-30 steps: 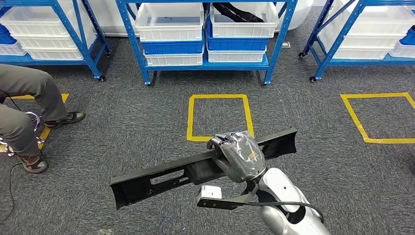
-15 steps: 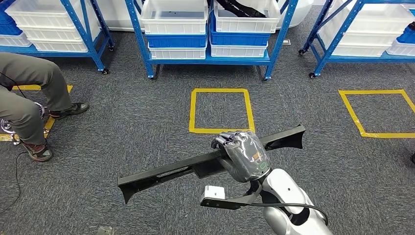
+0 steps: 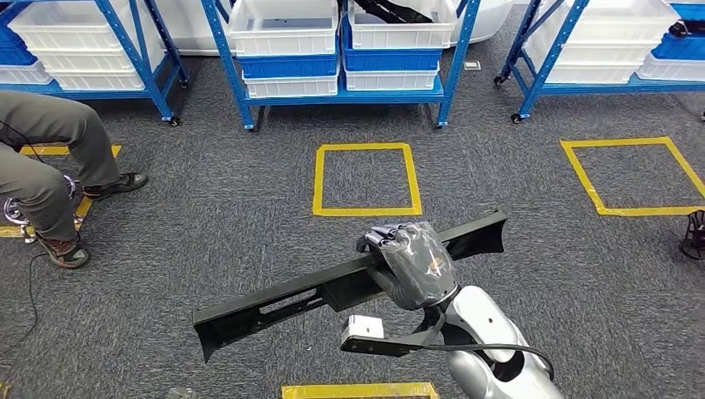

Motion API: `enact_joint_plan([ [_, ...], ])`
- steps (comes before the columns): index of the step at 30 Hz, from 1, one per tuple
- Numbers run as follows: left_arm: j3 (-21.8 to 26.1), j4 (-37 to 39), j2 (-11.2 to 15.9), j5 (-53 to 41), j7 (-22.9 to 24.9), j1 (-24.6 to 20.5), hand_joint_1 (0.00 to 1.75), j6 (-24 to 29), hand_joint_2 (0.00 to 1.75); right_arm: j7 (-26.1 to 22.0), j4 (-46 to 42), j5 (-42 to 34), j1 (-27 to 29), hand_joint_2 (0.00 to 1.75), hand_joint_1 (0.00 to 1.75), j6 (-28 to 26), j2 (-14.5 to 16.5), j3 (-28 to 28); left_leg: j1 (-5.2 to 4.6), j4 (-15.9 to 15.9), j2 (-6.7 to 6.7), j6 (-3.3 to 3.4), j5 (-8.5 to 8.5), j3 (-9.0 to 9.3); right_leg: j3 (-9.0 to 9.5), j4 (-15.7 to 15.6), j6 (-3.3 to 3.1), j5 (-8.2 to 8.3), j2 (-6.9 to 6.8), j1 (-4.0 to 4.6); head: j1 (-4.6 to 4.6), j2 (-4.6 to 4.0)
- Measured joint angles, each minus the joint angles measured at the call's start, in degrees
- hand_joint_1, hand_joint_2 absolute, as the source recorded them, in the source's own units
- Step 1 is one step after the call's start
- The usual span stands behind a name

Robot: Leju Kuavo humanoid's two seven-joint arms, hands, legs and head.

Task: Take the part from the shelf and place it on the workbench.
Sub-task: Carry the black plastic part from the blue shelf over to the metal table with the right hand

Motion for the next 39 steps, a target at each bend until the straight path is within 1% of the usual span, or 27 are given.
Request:
enact_joint_plan([
  [1, 0.0, 0.0, 0.0, -0.1, 0.0, 0.0, 0.00, 0.0, 1.75, 0.0, 0.0, 0.0, -0.1, 1.75, 1.69, 0.0, 0.0, -0.1, 0.00, -3.5, -1.18, 0.29, 0.32, 2.31, -0.31, 0.2, 0.24, 0.15, 0.35, 0.05, 0.02, 0.00],
  [3, 0.2, 0.0, 0.1, -0.2, 0.0, 0.1, 0.00, 0.0, 1.75, 0.0, 0.0, -0.1, -0.2, 1.75, 1.69, 0.0, 0.2, -0.2, -0.23, -6.6, -2.24, 0.63, -0.01, 4.15, -0.95, 0.6, 0.97, 0.60, 1.17, 0.04, -0.10, 0.00],
  [5, 0.3, 0.0, 0.0, -0.3, 0.0, 0.0, 0.00, 0.0, 1.75, 0.0, 0.0, -0.2, -0.2, 1.75, 1.69, 0.0, 0.2, -0.3, -0.31, -7.2, -0.82, 0.96, 0.26, 3.99, -1.66, 0.8, 1.80, 1.01, 1.90, 0.07, -0.22, 0.00],
  [7, 0.4, 0.0, -0.1, -0.4, 0.1, -0.1, 0.00, 0.0, 1.75, 0.0, 0.0, -0.2, -0.3, 1.75, 1.69, 0.0, 0.2, -0.4, -0.11, -7.7, 0.64, 1.59, 0.83, 3.68, -3.45, 3.3, 1.95, -0.39, 1.08, 0.21, 0.07, 0.00],
  [9, 0.6, 0.0, -0.2, -0.4, 0.1, 0.0, 0.00, 0.0, 1.75, -0.1, -0.1, -0.2, -0.4, 1.75, 1.69, 0.0, 0.2, -0.5, -0.14, -7.8, 2.07, 2.02, 1.28, 3.19, -6.66, 10.0, 1.69, -3.66, -0.34, 0.01, 0.47, 0.00],
  [11, 0.7, 0.0, -0.1, -0.4, 0.2, 0.0, 0.00, -0.1, 1.75, -0.1, 0.0, -0.2, -0.2, 1.75, 1.69, 0.0, 0.2, -0.5, -0.24, -7.8, 3.49, 2.04, 1.57, 2.74, -9.02, 16.1, 2.01, -5.78, -0.80, -0.32, 0.73, 0.00],
  [12, 0.7, 0.0, -0.2, -0.5, 0.2, 0.0, 0.00, -0.1, 1.75, -0.1, 0.0, -0.2, -0.1, 1.75, 1.69, 0.0, 0.1, -0.5, -0.24, -7.8, 4.17, 1.95, 1.67, 2.61, -8.69, 16.2, 2.50, -5.62, -0.96, -0.48, 0.80, 0.00],
  [13, 0.7, 0.0, -0.2, -0.5, 0.2, 0.0, 0.00, -0.2, 1.75, -0.1, 0.0, -0.2, 0.0, 1.75, 1.69, 0.0, 0.1, -0.5, -0.19, -7.8, 4.83, 1.86, 1.75, 2.56, -7.21, 14.1, 3.12, -4.66, -1.28, -0.65, 0.87, 0.00],
  [14, 0.7, 0.0, -0.2, -0.5, 0.2, 0.0, 0.00, -0.2, 1.75, -0.1, 0.0, -0.2, 0.0, 1.75, 1.69, 0.0, 0.1, -0.5, -0.15, -7.7, 5.43, 1.71, 1.78, 2.59, -4.77, 10.0, 3.78, -3.18, -2.14, -0.85, 0.90, 0.00],
  [15, 0.7, 0.0, -0.2, -0.5, 0.2, -0.1, 0.00, -0.2, 1.75, -0.1, 0.0, -0.2, 0.0, 1.75, 1.69, 0.0, 0.1, -0.5, -0.20, -7.7, 5.98, 1.48, 1.81, 2.61, -2.36, 5.8, 4.11, -2.01, -3.33, -0.87, 0.95, 0.00],
  [17, 0.8, 0.0, -0.2, -0.6, 0.2, -0.1, 0.00, -0.2, 1.75, 0.0, -0.1, -0.2, -0.1, 1.75, 1.69, 0.0, 0.1, -0.6, -0.47, -7.6, 6.82, 0.88, 1.91, 2.55, 0.18, 0.7, 3.83, -0.61, -4.75, -0.53, 0.94, 0.00],
  [19, 0.8, 0.0, -0.2, -0.6, 0.3, -0.2, 0.00, -0.2, 1.75, 0.0, -0.1, -0.1, 0.0, 1.75, 1.69, 0.0, 0.0, -0.7, -0.63, -7.5, 7.64, 0.32, 2.10, 2.42, -0.14, 0.4, 2.90, -0.29, -3.95, -0.17, 0.82, 0.00],
  [20, 0.8, 0.0, -0.2, -0.6, 0.3, -0.2, 0.00, -0.2, 1.75, 0.0, -0.1, 0.0, 0.0, 1.75, 1.69, 0.0, 0.0, -0.7, -0.50, -7.5, 7.79, 0.01, 2.01, 2.31, -0.32, 0.4, 2.43, -0.09, -3.37, -0.42, 0.73, 0.00],
  [22, 0.9, 0.0, -0.1, -0.6, 0.3, -0.2, 0.00, -0.3, 1.75, 0.1, -0.2, 0.2, -0.1, 1.75, 1.69, 0.0, 0.0, -0.7, -0.16, -5.6, 6.07, -0.44, 0.21, 1.48, -0.63, 0.3, 1.42, 0.43, -2.30, -0.76, 0.59, 0.00],
  [24, 1.0, 0.0, -0.1, -0.6, 0.3, -0.1, 0.00, -0.3, 1.75, 0.1, -0.3, 0.3, -0.2, 1.75, 1.69, 0.1, 0.1, -0.7, -0.05, 0.9, 3.17, -0.53, -3.95, -1.25, -1.00, 0.2, 0.45, 0.86, -1.32, -0.67, 0.33, 0.00],
  [25, 1.1, 0.0, -0.1, -0.6, 0.3, 0.0, 0.00, -0.3, 1.75, 0.1, -0.3, 0.4, -0.2, 1.75, 1.69, 0.1, 0.1, -0.7, -0.07, 5.1, 2.41, -0.47, -5.92, -3.04, -1.23, 0.3, 0.04, 1.04, -0.76, -0.45, 0.24, 0.00],
  [26, 1.2, 0.0, -0.1, -0.6, 0.4, 0.1, 0.00, -0.3, 1.75, 0.2, -0.3, 0.4, -0.1, 1.75, 1.69, 0.2, 0.2, -0.6, -0.09, 8.3, 2.09, -0.38, -7.05, -4.46, -1.43, 0.3, -0.18, 1.18, -0.12, -0.21, 0.17, 0.00],
  [27, 1.3, 0.0, -0.1, -0.6, 0.4, 0.2, 0.00, -0.3, 1.75, 0.2, -0.2, 0.5, 0.0, 1.75, 1.69, 0.3, 0.3, -0.6, -0.10, 9.6, 1.96, -0.22, -7.05, -5.00, -1.59, 0.3, -0.34, 1.31, 0.59, 0.00, 0.18, 0.00],
  [28, 1.4, 0.0, -0.1, -0.6, 0.4, 0.2, 0.00, -0.3, 1.75, 0.3, -0.2, 0.6, 0.0, 1.75, 1.69, 0.4, 0.3, -0.6, -0.11, 8.6, 1.81, 0.05, -5.87, -4.38, -1.67, 0.4, -0.45, 1.43, 1.34, 0.18, 0.17, 0.00],
  [29, 1.5, 0.0, -0.1, -0.6, 0.4, 0.2, 0.00, -0.3, 1.75, 0.3, -0.2, 0.6, 0.0, 1.75, 1.69, 0.4, 0.3, -0.6, -0.13, 5.5, 1.37, 0.40, -3.94, -2.76, -1.69, 0.5, -0.44, 1.49, 2.09, 0.31, 0.16, 0.00],
  [31, 1.7, 0.0, 0.0, -0.6, 0.5, 0.3, 0.00, -0.3, 1.75, 0.4, -0.2, 0.7, -0.1, 1.75, 1.69, 0.4, 0.5, -0.6, -0.09, -2.0, -1.41, 1.25, -0.53, 1.04, -1.89, 0.8, -0.31, 1.62, 3.44, 0.56, 0.24, 0.00],
  [33, 1.8, 0.0, 0.1, -0.7, 0.6, 0.3, 0.00, -0.2, 1.75, 0.6, -0.3, 0.7, -0.3, 1.75, 1.69, 0.5, 0.7, -0.6, -0.19, -5.7, -3.62, 1.63, 0.22, 2.70, -2.57, 1.0, 0.23, 1.95, 4.67, 0.46, 0.28, 0.00],
  [34, 1.9, 0.0, 0.2, -0.8, 0.6, 0.4, 0.00, -0.2, 1.75, 0.6, -0.3, 0.7, -0.3, 1.75, 1.69, 0.5, 0.7, -0.6, -0.31, -6.1, -3.62, 1.69, 0.13, 2.79, -2.99, 1.0, 0.68, 2.23, 5.41, 0.39, 0.26, 0.00],
  [35, 2.0, 0.0, 0.1, -0.9, 0.6, 0.4, 0.00, -0.2, 1.75, 0.6, -0.3, 0.7, -0.3, 1.75, 1.69, 0.5, 0.8, -0.7, -0.33, -6.4, -2.85, 1.74, 0.30, 2.81, -3.49, 1.0, 1.13, 2.50, 5.99, 0.34, 0.21, 0.00],
  [36, 2.1, 0.0, 0.1, -0.9, 0.6, 0.3, 0.00, -0.2, 1.75, 0.6, -0.3, 0.7, -0.3, 1.75, 1.69, 0.5, 0.8, -0.7, -0.29, -6.8, -2.04, 1.90, 0.63, 2.85, -4.03, 1.2, 1.44, 2.48, 5.50, 0.41, 0.21, 0.00],
  [37, 2.2, 0.0, 0.0, -1.0, 0.6, 0.3, 0.00, -0.2, 1.75, 0.6, -0.3, 0.7, -0.4, 1.75, 1.69, 0.5, 0.8, -0.7, -0.17, -7.2, -1.16, 2.09, 0.96, 2.88, -4.82, 2.3, 1.57, 1.97, 4.27, 0.56, 0.35, 0.00],
  [39, 2.2, 0.1, 0.0, -1.0, 0.7, 0.4, 0.00, -0.3, 1.75, 0.6, -0.3, 0.7, -0.6, 1.75, 1.69, 0.5, 0.8, -0.8, -0.11, -7.5, 0.82, 2.31, 1.34, 2.86, -7.73, 8.1, 1.36, -0.79, 0.74, 0.49, 0.73, 0.00],
])
